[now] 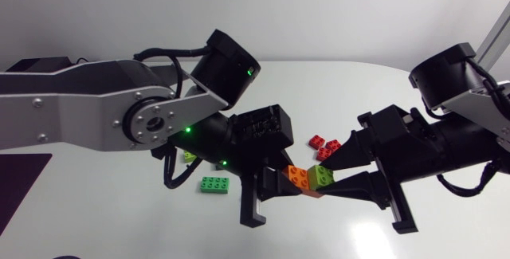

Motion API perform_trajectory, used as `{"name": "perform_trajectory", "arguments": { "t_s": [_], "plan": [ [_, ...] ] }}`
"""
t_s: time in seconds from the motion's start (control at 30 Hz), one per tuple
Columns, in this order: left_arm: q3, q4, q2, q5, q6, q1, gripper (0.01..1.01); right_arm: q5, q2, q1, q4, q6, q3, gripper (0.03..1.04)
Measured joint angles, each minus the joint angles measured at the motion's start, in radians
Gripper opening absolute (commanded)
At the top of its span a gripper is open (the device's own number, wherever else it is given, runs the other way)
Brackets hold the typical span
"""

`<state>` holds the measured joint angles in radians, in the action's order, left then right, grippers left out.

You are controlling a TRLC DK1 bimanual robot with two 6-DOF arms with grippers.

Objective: Separate the duplo bricks

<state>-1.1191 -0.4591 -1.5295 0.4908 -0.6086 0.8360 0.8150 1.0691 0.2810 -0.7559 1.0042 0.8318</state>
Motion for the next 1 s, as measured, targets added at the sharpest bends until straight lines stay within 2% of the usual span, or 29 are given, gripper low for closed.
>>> {"name": "perform_trajectory", "arguments": {
  "t_s": [0.27,0.57,0.77,1.0],
  "plan": [
    [0.001,-0.016,0.003,0.014,0.012,-0.051,0.321,-0.022,-0.113,0.009,0.063,-0.074,-0.012,0.25],
    [0.001,-0.016,0.003,0.026,0.019,-0.071,0.325,-0.03,-0.096,0.005,0.08,-0.097,-0.012,0.25],
    [0.011,0.014,0.012,0.022,0.019,-0.187,0.326,-0.031,-0.077,-0.004,0.082,-0.097,-0.011,0.25],
    [0.076,0.22,-0.007,-0.001,0.027,-0.327,0.33,-0.031,-0.066,-0.004,0.084,-0.097,-0.011,0.25]
  ]
}}
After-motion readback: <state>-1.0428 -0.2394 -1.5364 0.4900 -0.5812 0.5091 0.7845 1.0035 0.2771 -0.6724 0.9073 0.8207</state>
